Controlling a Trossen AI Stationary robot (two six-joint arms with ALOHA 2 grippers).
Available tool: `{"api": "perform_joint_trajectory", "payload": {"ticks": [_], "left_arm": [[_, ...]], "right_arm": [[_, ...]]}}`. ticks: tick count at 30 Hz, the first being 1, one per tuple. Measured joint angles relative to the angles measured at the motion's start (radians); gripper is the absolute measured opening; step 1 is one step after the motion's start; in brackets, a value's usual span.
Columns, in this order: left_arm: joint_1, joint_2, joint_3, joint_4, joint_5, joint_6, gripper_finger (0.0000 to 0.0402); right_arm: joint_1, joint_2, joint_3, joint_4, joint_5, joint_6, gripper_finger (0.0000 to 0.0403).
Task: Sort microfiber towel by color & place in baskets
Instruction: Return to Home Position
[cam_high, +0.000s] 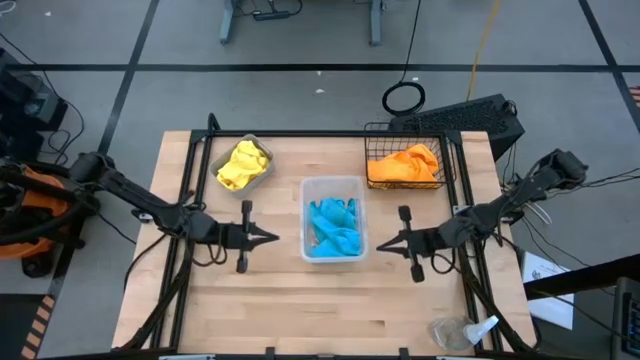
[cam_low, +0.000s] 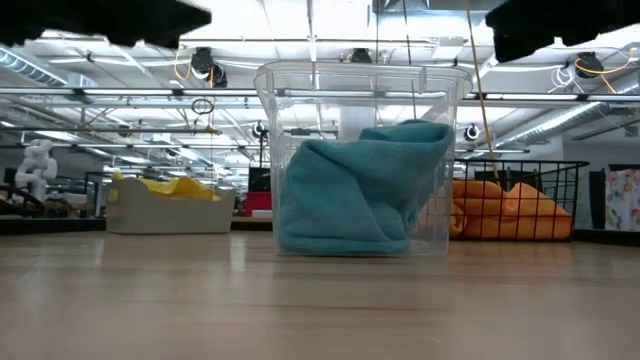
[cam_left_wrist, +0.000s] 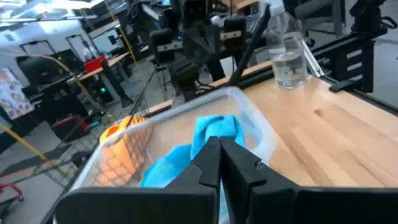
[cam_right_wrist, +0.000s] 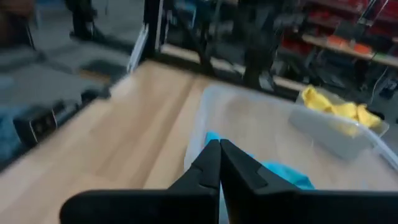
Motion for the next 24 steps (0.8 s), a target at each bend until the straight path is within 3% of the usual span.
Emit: {"api": "perform_joint_trajectory", "payload": {"ticks": [13, 18, 24], "left_arm": [[0.034, -0.005, -0.253, 0.257, -0.004, -0.119, 0.0006], [0.056, -0.003, -0.337, 0.423, 0.097, -0.126, 0.0006], [0.084, -0.018, -0.337, 0.415, 0.153, -0.122, 0.0006]], "right_arm": [[-0.015, -0.14, -0.235, 0.125, 0.062, 0.107, 0.0], [-0.015, -0.169, -0.291, 0.15, 0.063, 0.103, 0.0], [-0.015, -0.233, -0.365, 0.202, 0.066, 0.088, 0.0]]}}
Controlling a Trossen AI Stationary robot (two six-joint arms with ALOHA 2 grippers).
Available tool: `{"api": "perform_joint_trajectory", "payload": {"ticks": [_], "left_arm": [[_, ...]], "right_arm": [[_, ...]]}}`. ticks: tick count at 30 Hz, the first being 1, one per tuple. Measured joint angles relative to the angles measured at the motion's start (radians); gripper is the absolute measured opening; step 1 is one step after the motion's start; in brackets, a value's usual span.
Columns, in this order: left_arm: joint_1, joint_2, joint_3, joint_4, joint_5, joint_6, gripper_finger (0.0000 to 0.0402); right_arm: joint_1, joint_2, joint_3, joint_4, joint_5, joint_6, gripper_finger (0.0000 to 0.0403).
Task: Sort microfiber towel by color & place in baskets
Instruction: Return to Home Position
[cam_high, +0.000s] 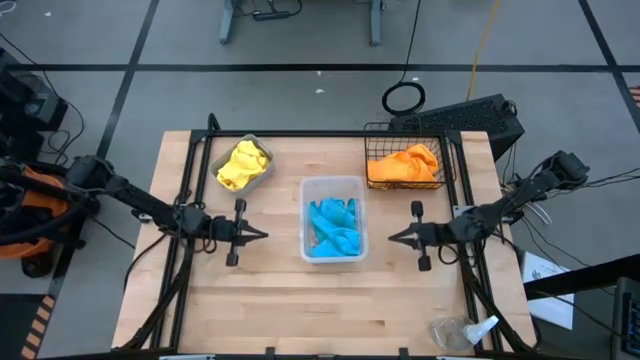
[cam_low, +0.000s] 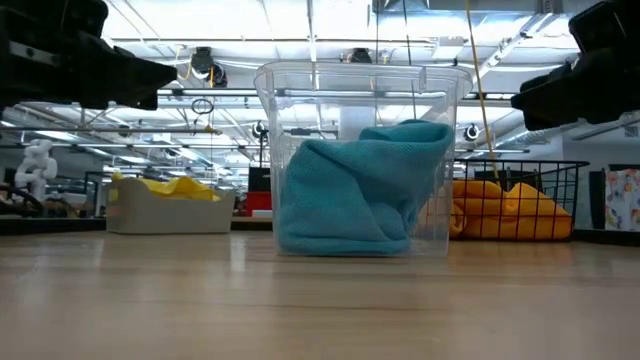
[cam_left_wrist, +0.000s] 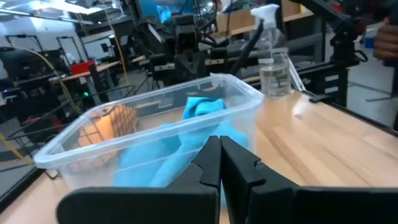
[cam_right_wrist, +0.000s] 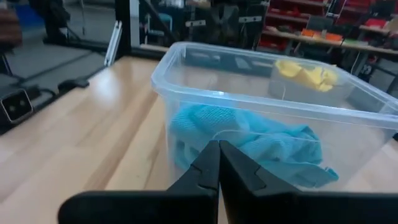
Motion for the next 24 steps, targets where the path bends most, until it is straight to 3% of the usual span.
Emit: {"api": "perform_joint_trajectory", "payload": {"ticks": [3, 8, 24], "left_arm": [[0.016, -0.001, 0.0, -0.004, 0.0, 0.0, 0.0006], [0.037, -0.001, 0.0, -0.02, 0.001, -0.005, 0.0006], [0.042, -0.001, -0.001, -0.103, 0.03, -0.088, 0.0006]], "right_arm": [[0.0, -0.06, -0.054, 0.044, -0.002, -0.006, 0.0], [0.0, -0.149, -0.052, -0.028, -0.006, -0.019, 0.0], [0.0, -0.493, -0.052, -0.354, -0.113, -0.059, 0.0]]}}
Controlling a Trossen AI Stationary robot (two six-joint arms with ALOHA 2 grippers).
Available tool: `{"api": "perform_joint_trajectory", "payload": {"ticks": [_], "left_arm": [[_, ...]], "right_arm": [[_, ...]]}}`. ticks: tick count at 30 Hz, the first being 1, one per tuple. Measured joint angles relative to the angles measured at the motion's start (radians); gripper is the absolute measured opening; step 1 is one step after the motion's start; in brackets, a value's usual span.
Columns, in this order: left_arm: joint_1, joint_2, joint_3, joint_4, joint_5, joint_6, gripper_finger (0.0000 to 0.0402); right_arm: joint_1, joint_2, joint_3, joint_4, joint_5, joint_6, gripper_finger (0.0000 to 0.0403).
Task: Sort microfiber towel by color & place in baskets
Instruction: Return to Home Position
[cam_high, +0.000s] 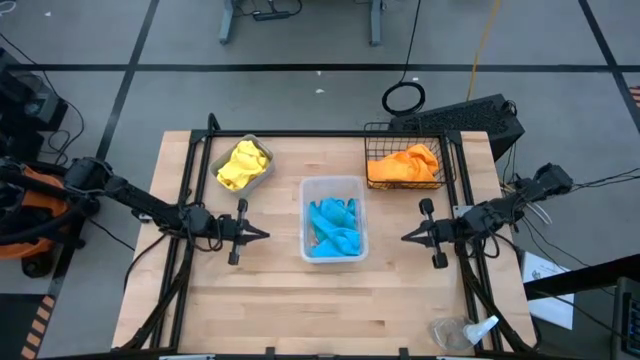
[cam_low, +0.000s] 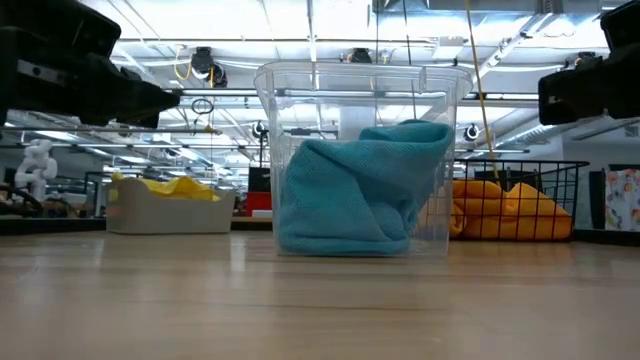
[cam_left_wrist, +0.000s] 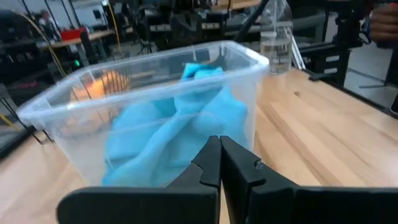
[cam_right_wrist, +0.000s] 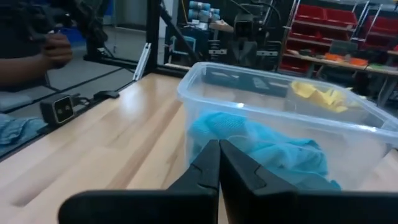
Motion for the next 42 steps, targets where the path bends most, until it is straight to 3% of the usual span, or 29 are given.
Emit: {"api": "perform_joint_trajectory", "payload": {"ticks": [5, 11, 21, 28, 37, 42], "left_arm": [[-0.001, 0.0, 0.0, -0.026, 0.004, -0.041, 0.0006], [-0.001, -0.025, 0.0, -0.076, 0.016, -0.032, 0.0006], [-0.001, -0.229, 0.0, -0.218, 0.009, 0.021, 0.0006], [-0.001, -0.365, 0.0, -0.327, 0.001, 0.029, 0.0006], [-0.001, -0.48, 0.0, -0.417, -0.014, 0.037, 0.0006], [-0.001, -0.506, -0.001, -0.442, -0.015, 0.056, 0.0006]], "right_arm": [[0.0, -0.096, 0.001, -0.068, -0.071, -0.003, 0.0], [0.0, -0.148, 0.001, -0.07, -0.078, -0.061, 0.0], [-0.016, -0.198, 0.001, -0.078, -0.125, -0.135, 0.0], [-0.094, -0.209, 0.001, -0.081, -0.135, -0.182, 0.0], [-0.239, -0.209, 0.001, -0.108, -0.307, -0.121, 0.0], [-0.275, -0.209, 0.001, -0.108, -0.33, -0.099, 0.0]]}}
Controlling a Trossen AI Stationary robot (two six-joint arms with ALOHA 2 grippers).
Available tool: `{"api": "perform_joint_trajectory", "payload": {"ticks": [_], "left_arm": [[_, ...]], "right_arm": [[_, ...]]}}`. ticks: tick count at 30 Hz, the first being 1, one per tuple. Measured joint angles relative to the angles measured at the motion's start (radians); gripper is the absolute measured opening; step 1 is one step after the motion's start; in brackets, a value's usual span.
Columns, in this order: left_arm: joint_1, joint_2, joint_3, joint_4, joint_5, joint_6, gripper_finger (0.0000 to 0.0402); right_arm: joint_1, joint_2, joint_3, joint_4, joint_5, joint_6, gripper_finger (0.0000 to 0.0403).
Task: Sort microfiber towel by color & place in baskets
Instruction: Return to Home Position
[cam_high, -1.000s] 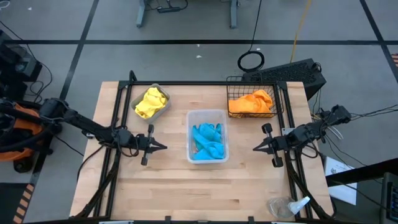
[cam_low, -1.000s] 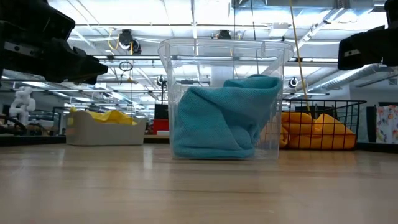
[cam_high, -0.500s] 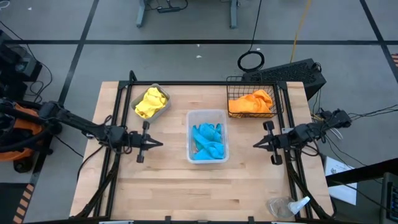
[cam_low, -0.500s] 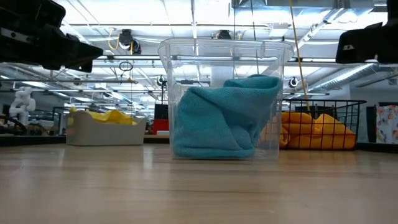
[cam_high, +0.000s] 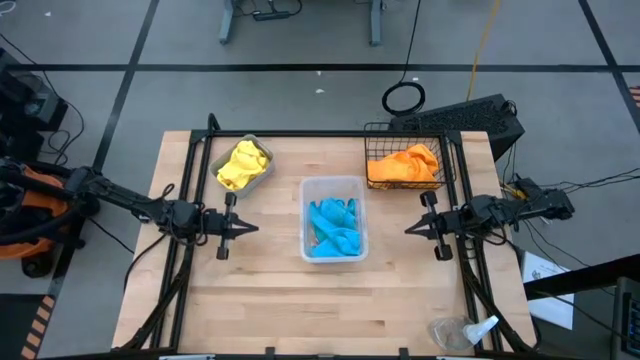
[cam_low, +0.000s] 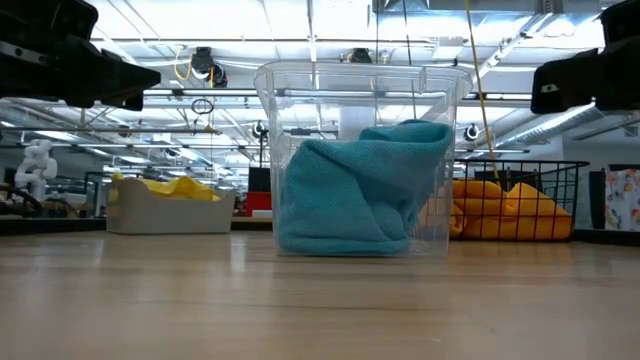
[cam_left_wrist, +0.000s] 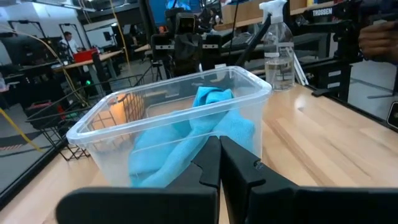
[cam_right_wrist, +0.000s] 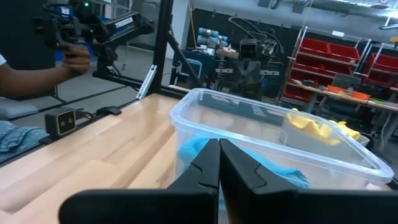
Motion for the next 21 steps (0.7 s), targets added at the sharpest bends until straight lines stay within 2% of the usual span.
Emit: {"api": "perform_joint_trajectory", "payload": {"ticks": [12, 17, 21], "left_arm": [[0.048, -0.021, 0.0, -0.049, 0.001, -0.022, 0.0006], [0.102, -0.03, 0.0, -0.092, 0.03, -0.028, 0.0006], [0.173, -0.062, 0.0, -0.106, 0.138, -0.034, 0.0006]], "right_arm": [[-0.072, 0.0, 0.0, 0.0, 0.004, 0.025, 0.0], [-0.077, 0.001, 0.0, 0.004, 0.051, 0.06, 0.0], [-0.077, 0.001, 0.0, 0.004, 0.051, 0.063, 0.0]]}}
